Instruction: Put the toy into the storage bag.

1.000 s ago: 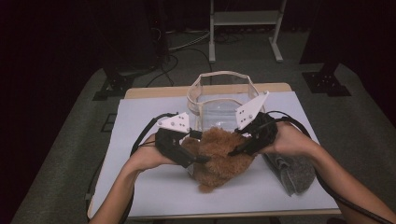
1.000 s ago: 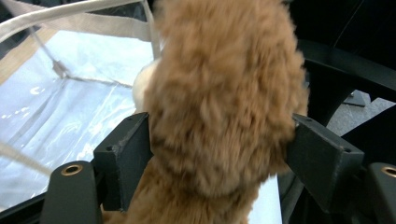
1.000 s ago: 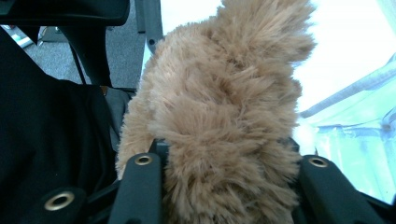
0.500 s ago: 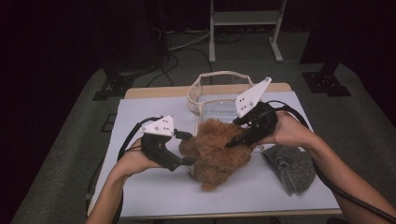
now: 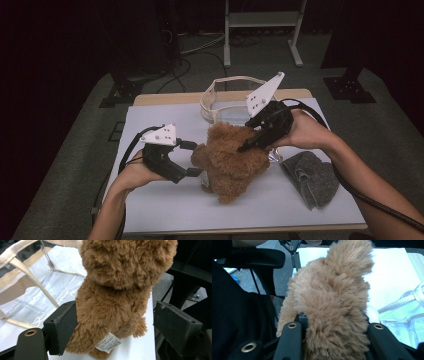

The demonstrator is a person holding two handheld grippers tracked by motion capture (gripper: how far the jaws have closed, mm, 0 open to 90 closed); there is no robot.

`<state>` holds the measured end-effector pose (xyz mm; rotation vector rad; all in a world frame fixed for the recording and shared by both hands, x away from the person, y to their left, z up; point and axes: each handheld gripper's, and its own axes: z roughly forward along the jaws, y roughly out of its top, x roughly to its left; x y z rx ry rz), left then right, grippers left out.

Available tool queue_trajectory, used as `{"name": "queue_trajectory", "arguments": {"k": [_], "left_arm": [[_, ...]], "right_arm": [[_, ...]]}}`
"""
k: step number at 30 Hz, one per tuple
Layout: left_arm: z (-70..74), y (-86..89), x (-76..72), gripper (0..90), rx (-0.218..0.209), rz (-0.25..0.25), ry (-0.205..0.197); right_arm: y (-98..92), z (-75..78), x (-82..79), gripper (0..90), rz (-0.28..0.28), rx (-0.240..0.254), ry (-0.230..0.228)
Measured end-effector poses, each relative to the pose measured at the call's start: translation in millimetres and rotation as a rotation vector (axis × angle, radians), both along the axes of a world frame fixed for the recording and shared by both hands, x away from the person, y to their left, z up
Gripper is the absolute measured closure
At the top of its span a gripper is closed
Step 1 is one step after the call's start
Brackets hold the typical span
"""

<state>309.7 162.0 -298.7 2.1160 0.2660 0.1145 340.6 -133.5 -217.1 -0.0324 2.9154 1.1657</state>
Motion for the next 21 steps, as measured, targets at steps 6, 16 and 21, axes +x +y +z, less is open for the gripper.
{"name": "queue_trajectory", "arguments": {"k": [6, 16, 21], "left_arm": [[-1.8, 1.8, 1.0, 17.3, 0.009, 0.003, 0.002], [-4.9, 2.3, 2.2, 16.6, 0.019, 0.006, 0.006], [-5.5, 1.3, 1.2, 15.7, 0.017, 0.003, 0.005]], "right_arm": [[1.0, 2.3, 1.6, 64.6, 0.005, -0.007, -0.007], [-0.1, 4.1, 1.6, 66.5, 0.009, 0.001, -0.011], [0.5, 7.5, 0.5, 66.5, 0.016, -0.001, -0.011]]}}
